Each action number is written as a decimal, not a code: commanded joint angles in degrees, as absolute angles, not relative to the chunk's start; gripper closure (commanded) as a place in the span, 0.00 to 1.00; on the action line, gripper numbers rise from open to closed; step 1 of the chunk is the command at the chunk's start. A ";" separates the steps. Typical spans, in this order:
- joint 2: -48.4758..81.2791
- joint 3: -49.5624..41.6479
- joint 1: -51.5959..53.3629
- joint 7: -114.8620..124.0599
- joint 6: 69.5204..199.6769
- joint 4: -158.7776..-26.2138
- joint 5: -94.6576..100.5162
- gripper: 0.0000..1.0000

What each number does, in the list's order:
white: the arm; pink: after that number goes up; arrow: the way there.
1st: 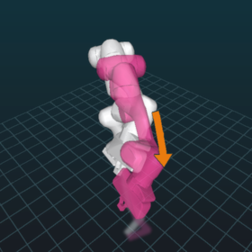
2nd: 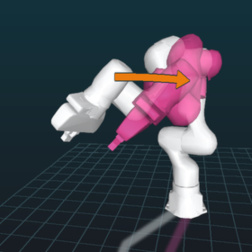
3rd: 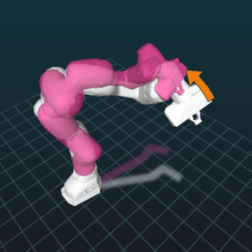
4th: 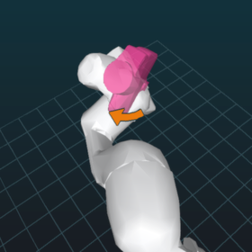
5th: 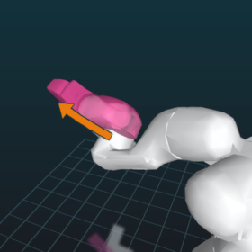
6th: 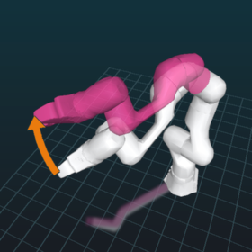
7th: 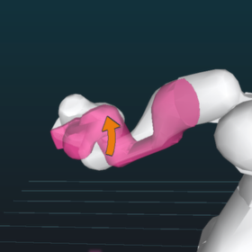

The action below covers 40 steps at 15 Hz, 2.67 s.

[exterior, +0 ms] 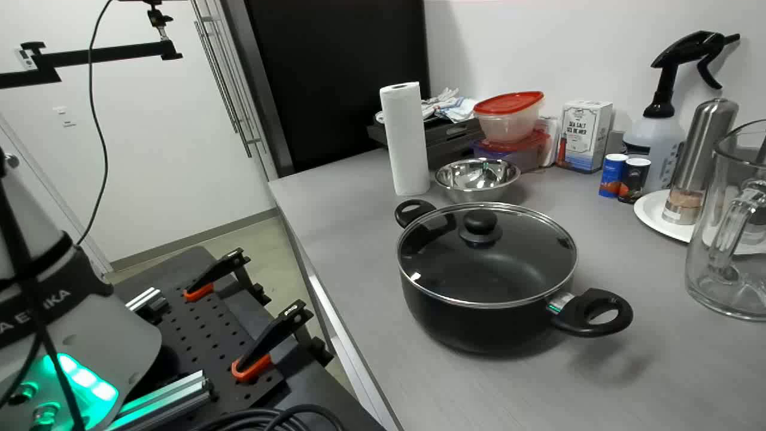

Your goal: Remove the lid from the black pot.

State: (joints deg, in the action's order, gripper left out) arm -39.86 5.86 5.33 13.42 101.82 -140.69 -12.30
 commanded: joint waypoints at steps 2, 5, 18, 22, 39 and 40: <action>-39.87 6.42 4.55 13.04 101.60 -140.51 -12.66 0.00; -39.87 6.42 4.55 13.04 101.60 -140.51 -12.66 0.00; -37.11 5.83 2.87 13.33 103.30 -139.95 -12.02 0.00; -33.06 4.63 -0.31 13.28 105.65 -139.83 -9.79 0.00; -15.22 -8.18 -9.21 5.47 116.56 -136.91 -0.41 0.00; -13.54 -9.11 -9.45 4.63 117.98 -136.27 -0.76 0.00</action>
